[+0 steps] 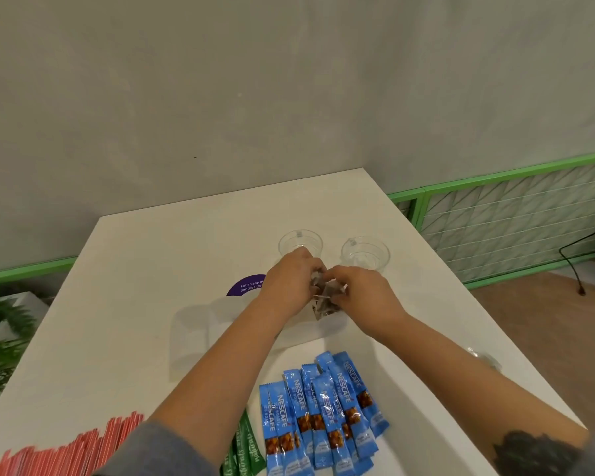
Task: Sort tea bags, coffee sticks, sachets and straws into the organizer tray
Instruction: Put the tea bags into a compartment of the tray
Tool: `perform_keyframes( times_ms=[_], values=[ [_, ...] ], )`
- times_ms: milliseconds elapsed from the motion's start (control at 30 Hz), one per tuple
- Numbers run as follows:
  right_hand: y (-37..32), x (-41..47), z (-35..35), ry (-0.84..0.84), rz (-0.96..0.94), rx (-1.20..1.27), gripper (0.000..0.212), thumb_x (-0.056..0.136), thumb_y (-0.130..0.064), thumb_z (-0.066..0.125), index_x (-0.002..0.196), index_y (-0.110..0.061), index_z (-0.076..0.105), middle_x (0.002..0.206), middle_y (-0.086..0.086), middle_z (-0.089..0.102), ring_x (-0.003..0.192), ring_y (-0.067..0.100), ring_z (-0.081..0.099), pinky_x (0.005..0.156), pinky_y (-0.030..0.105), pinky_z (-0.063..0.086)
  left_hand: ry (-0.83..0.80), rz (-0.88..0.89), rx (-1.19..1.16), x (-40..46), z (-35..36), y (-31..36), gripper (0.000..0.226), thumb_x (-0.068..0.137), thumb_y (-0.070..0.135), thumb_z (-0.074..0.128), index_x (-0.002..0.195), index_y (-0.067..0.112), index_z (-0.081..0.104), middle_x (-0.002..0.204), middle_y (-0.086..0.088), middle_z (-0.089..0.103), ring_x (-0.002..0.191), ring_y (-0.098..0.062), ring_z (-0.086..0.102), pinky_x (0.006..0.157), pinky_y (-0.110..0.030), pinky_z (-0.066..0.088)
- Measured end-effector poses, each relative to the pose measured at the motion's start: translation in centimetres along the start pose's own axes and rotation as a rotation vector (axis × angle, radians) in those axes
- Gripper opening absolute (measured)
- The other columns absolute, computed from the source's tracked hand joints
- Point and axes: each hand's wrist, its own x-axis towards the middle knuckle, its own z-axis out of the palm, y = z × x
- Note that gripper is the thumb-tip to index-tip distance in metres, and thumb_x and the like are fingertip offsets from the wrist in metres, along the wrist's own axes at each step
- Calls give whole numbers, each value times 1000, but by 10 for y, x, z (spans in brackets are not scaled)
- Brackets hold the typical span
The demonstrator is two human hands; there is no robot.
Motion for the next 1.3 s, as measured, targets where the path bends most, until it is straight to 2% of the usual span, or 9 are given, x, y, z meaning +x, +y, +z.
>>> perform_keyframes(
  times_ms=[167, 300, 400, 567, 667, 767, 867, 1033, 1300],
  values=[
    [10, -2, 8, 106, -111, -120, 27, 83, -15, 66, 109, -20, 63, 102, 2, 56, 83, 25, 56, 71, 36, 45, 41, 49, -40, -4, 0, -2, 32, 77, 10, 69, 106, 18, 57, 105, 0, 57, 85, -19, 57, 69, -31, 45],
    [13, -9, 16, 189, -277, -419, 5, 82, -21, 65, 80, -24, 68, 68, -6, 62, 67, 20, 55, 63, 29, 30, -106, 48, 65, -1, -2, 4, 22, 84, 7, 60, 104, 16, 65, 103, -2, 63, 95, -23, 61, 79, -31, 47],
    [15, -18, 23, 185, -304, -605, 28, 84, -36, 46, 68, -32, 69, 55, -12, 60, 58, 14, 49, 60, 28, 26, -176, 55, 113, -1, 4, 3, 26, 89, 10, 52, 106, 20, 69, 102, -1, 69, 96, -23, 63, 83, -29, 46],
    [19, -20, 26, 81, -271, -627, 42, 87, -46, 33, 75, -33, 71, 62, -12, 62, 66, 15, 45, 62, 32, 17, -108, 109, 281, -7, 11, 0, 29, 96, 23, 45, 112, 35, 65, 103, 6, 67, 108, -18, 46, 88, -33, 28],
    [17, -18, 22, 38, -305, -578, 45, 90, -45, 28, 94, -30, 70, 81, -8, 67, 79, 18, 42, 65, 33, 11, -125, 110, 277, -8, 9, 2, 31, 96, 23, 44, 114, 38, 64, 102, 8, 66, 109, -16, 42, 88, -34, 23],
    [16, -17, 17, 14, -293, -467, 34, 92, -42, 39, 112, -31, 64, 100, -5, 67, 92, 21, 46, 75, 34, 18, -78, 90, 195, -10, 7, 3, 27, 93, 21, 48, 105, 36, 66, 101, 10, 67, 105, -14, 48, 83, -32, 20],
    [17, -18, 19, 90, -296, -458, 26, 87, -38, 51, 106, -27, 66, 101, -5, 68, 89, 22, 54, 78, 36, 30, -10, 71, 65, -12, 7, 2, 17, 87, 19, 58, 100, 29, 62, 110, 12, 60, 101, -11, 53, 81, -28, 17],
    [14, -24, 24, 231, -294, -397, 20, 72, -28, 68, 91, -24, 63, 85, -6, 65, 73, 20, 59, 66, 33, 40, 100, 56, -32, -17, 6, 3, 21, 84, 16, 62, 104, 21, 57, 116, 6, 53, 96, -16, 57, 87, -29, 33],
    [27, -40, -5, 248, -175, -127, 27, 90, -29, 55, 117, -25, 56, 112, -8, 61, 99, 14, 54, 82, 30, 27, 215, 92, -85, -22, 4, 28, 24, 82, 6, 62, 103, 17, 60, 115, 1, 55, 92, -20, 57, 79, -35, 46]
  ],
)
